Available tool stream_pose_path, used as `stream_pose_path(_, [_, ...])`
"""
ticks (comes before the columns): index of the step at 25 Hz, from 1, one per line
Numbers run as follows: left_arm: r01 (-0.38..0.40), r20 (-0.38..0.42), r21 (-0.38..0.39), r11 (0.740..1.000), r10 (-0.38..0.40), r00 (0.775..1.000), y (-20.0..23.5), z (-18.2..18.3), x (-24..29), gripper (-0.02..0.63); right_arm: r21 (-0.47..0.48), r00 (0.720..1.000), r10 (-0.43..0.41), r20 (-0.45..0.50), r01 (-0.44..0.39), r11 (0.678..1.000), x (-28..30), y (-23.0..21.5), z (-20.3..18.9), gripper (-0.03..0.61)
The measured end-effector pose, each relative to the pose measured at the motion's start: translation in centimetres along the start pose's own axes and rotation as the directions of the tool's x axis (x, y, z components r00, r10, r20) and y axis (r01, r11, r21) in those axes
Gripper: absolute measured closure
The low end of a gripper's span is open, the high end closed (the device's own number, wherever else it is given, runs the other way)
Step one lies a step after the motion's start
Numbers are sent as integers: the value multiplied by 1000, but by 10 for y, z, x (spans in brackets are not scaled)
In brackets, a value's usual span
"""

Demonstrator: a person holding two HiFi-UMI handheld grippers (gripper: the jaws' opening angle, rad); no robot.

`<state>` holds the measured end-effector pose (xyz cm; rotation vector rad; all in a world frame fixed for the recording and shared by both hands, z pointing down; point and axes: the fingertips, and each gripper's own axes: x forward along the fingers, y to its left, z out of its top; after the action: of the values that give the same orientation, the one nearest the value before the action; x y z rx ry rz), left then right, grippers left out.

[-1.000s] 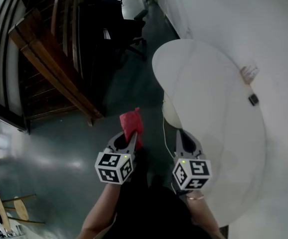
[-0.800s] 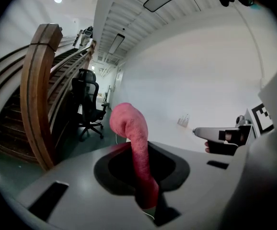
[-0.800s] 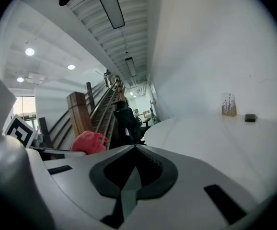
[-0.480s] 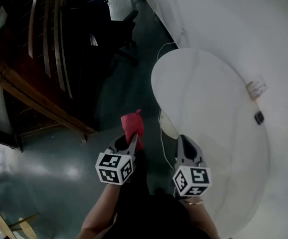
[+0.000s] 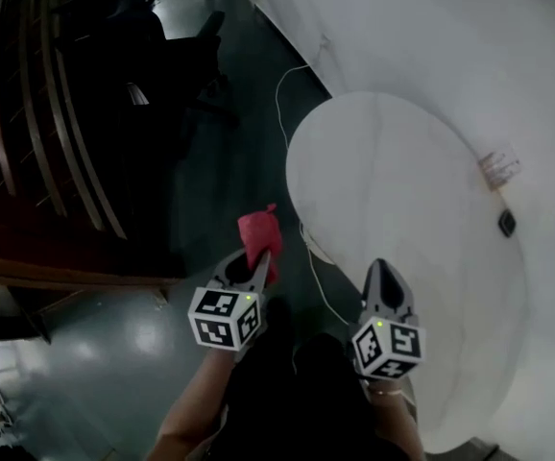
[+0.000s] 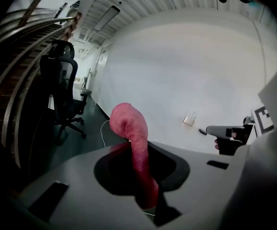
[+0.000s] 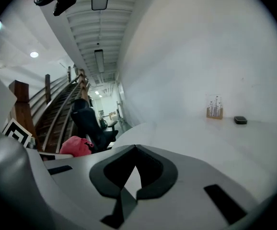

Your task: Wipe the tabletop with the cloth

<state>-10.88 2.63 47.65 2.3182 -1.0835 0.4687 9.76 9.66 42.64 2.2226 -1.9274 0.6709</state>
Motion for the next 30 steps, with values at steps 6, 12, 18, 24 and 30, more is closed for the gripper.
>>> stream_pose_path(6, [189,-130,50,981,-181,975,-41,-3,52,559,57,989,-142,-28,144,988,11,-35,-3,577])
stream_pose_path(12, [408,-257,90,909,-374,891,-122,-19,91,560,107,972,-227,-54,232,967,10,-80,-9,577])
stream_pose_path(18, [565,-387,120,817,-485,784,-190,-42,113,560,149,958,-271,-96,283,947,-5,-105,-25,577])
stream_pose_path(24, [563,-501,127,816,-437,747,-199,-70,126,560,133,951,-258,-168,281,950,2,-104,-43,577])
stream_pose_path(30, [493,-507,196,848,-343,791,-174,-66,136,560,110,958,-210,-197,234,966,12,-97,-47,577])
